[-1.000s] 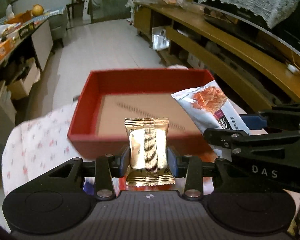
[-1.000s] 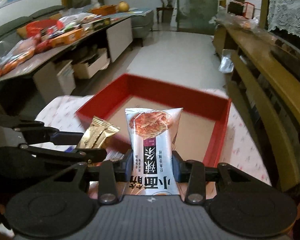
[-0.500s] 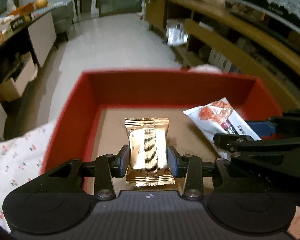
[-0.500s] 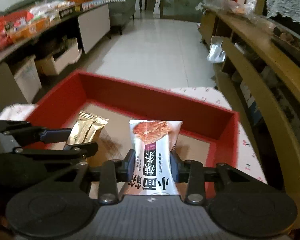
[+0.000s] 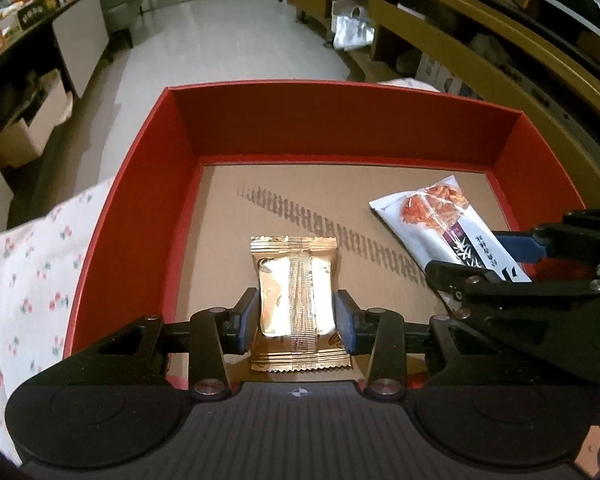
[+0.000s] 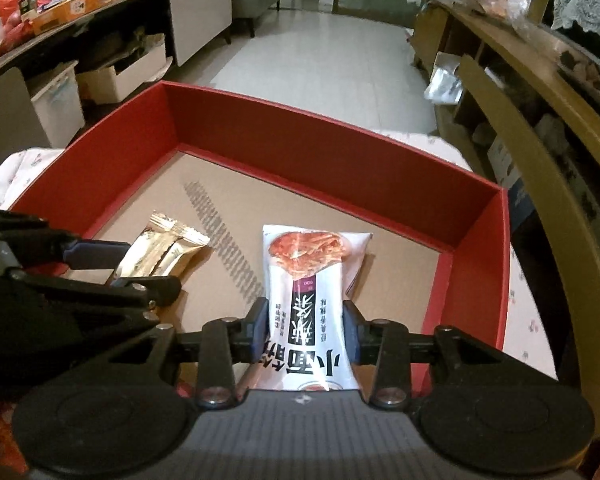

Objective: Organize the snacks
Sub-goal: 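Carry both packets into the red box and open both tools to release, then move the left tool to the red Trolli bag while the right tool approaches the sausage pack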

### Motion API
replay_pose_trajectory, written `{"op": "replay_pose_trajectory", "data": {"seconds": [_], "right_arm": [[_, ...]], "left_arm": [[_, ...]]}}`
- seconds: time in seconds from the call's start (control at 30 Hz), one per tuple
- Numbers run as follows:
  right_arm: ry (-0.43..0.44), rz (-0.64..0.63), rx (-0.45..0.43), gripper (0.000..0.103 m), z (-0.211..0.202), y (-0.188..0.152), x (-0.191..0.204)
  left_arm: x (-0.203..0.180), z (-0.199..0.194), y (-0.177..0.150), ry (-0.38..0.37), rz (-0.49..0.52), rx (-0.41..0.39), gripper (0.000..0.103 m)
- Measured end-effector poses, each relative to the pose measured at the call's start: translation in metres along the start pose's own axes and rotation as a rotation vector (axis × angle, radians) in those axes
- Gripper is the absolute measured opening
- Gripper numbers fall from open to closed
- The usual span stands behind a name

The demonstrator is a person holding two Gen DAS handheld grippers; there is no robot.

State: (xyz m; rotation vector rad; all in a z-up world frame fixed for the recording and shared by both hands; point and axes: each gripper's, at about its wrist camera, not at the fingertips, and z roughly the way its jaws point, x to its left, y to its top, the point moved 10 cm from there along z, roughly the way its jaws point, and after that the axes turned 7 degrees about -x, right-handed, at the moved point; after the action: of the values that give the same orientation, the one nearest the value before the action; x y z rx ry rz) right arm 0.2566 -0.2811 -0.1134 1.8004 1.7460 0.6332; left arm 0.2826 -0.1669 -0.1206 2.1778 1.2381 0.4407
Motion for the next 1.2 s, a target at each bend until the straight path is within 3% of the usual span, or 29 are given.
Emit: {"op": "replay_pose_trajectory", "data": {"seconds": [0.27,0.43,0.53,0.83,1.2], "right_arm": [[0.022,0.001,0.047,0.047,-0.018,-0.023,0.01],[0.001,0.019,0.012,0.056,-0.033,-0.02,0.0],[-0.012,0.035,-0.033,0.061,-0.044,-0.013,-0.004],[-0.018,0.062,-0.119,0.062,-0.078,-0.003,-0.005],[-0.023,0.055,-0.169,0.062,-0.115,-0.014,0.007]], "left_arm": [[-0.004,-0.018,-0.021,-0.007,-0.008,0.045,0.05],[-0.001,-0.03,-0.017,0.015,-0.005,0.009,0.069],[-0.004,-0.043,-0.009,0.032,0.017,-0.04,0.074],[-0.009,-0.076,0.001,0.076,0.027,-0.126,0.077],[-0.012,-0.113,-0.013,0.108,0.051,-0.176,0.079]]}}
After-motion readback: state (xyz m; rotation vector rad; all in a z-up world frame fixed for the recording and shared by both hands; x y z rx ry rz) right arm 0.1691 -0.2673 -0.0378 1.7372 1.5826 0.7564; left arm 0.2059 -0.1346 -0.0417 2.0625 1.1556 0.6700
